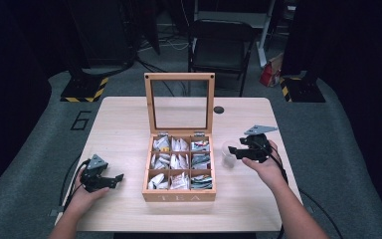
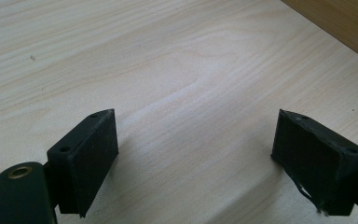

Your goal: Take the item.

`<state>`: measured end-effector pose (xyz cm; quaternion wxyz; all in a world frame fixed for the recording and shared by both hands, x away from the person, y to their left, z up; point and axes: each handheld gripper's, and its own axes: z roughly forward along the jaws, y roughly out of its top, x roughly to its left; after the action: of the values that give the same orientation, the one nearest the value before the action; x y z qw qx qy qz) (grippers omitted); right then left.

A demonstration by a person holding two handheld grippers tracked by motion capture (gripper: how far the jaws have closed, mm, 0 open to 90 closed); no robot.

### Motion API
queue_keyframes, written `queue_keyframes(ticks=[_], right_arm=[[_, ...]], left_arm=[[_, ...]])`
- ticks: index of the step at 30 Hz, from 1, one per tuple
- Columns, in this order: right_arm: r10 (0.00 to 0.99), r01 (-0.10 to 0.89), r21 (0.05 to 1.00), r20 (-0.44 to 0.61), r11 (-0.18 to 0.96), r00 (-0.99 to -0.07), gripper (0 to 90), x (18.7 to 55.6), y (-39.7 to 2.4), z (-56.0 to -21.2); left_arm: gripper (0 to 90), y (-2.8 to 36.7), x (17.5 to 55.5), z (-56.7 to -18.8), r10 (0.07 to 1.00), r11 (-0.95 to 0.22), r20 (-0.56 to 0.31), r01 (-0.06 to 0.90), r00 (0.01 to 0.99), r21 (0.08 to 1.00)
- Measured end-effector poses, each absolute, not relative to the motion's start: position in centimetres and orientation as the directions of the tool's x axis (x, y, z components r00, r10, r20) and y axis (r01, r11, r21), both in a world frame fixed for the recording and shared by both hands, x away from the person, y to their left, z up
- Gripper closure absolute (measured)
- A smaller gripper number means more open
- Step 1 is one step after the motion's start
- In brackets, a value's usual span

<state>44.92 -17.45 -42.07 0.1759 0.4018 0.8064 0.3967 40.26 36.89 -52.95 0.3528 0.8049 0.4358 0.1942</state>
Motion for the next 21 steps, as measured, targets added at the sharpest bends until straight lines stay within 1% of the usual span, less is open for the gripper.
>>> queue_keyframes(ticks=[3,10,21], right_arm=[[0.790,0.489,0.793,0.016,0.364,-0.613,34.2,44.7,-17.7,-41.9],[0.797,0.477,0.802,0.001,0.360,-0.604,33.8,44.3,-18.3,-41.4],[0.826,0.504,0.799,0.017,0.327,-0.563,32.0,43.5,-19.7,-41.9]], left_arm=[[13.8,36.9,40.3,-52.9,0.838,-0.373,0.007,0.564,0.545,0.737],[13.7,36.9,40.3,-53.0,0.839,-0.370,0.003,0.566,0.545,0.737],[13.7,36.9,40.3,-52.9,0.838,-0.375,0.010,0.563,0.545,0.736]])
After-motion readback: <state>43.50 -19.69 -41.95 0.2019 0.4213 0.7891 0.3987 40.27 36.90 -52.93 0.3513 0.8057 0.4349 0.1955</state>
